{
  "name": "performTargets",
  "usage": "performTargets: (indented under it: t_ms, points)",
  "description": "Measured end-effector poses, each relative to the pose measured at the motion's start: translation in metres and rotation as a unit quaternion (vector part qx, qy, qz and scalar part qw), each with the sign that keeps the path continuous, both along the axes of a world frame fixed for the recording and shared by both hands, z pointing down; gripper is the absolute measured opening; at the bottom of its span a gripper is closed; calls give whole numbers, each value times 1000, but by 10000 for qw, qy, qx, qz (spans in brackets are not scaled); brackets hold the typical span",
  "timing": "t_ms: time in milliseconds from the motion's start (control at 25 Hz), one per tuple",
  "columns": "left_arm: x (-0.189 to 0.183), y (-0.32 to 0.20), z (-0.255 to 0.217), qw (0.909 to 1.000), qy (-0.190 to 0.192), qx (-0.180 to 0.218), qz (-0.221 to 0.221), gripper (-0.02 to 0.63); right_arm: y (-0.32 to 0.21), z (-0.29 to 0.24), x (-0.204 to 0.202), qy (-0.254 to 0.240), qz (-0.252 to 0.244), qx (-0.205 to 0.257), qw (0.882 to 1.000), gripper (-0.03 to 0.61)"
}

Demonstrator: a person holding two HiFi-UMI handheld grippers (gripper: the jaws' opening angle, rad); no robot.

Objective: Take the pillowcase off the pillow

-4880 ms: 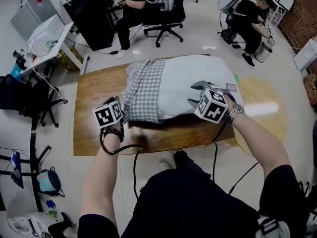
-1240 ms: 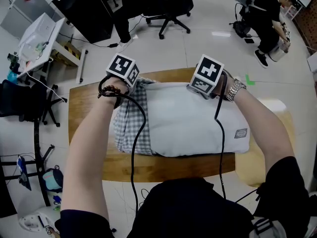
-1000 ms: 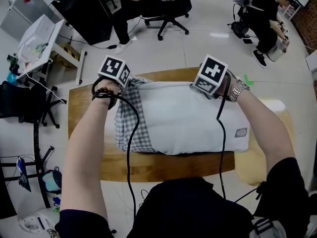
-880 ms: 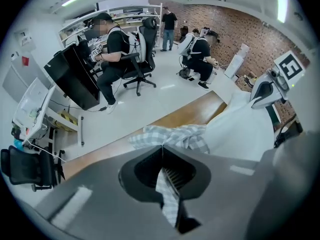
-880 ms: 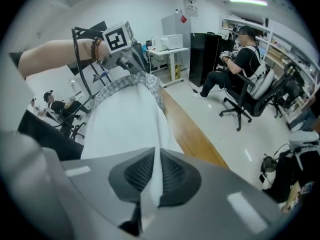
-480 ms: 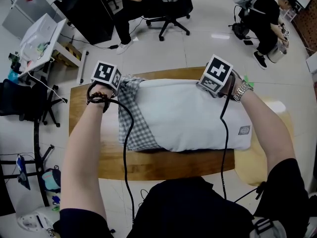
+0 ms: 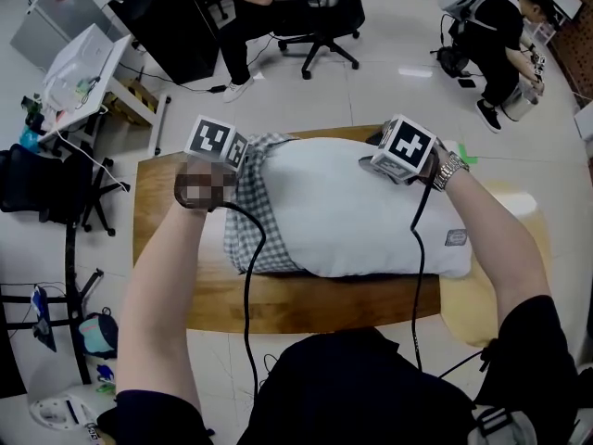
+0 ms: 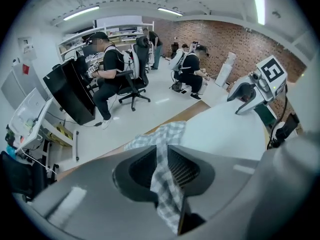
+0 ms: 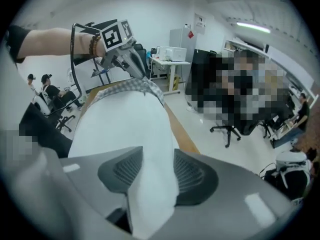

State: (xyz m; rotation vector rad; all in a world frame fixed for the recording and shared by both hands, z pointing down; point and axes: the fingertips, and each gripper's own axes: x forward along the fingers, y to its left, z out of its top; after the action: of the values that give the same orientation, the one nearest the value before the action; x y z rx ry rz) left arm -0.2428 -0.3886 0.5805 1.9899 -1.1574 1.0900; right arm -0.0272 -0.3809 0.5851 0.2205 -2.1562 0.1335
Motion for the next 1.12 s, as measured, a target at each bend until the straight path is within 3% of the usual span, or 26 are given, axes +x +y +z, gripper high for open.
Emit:
performTargets:
  t_ms: [160,360,520,1120]
  points:
    - [7,13,-6,9999,64,131,31,87,9,-5,2,-37,14,224,9997,233]
    - [4,34,-14,9996,92,265,-66,103,25,-20,7,67,103,552,9984,235]
    - [-2,57,-17,9992,112,376,-104,112,60,-23,-4,-63,9,371,9993,236]
    - [-1,153,2,9959,525,651,-342,171,175,-17,-38,-301,-429,754,9958,276]
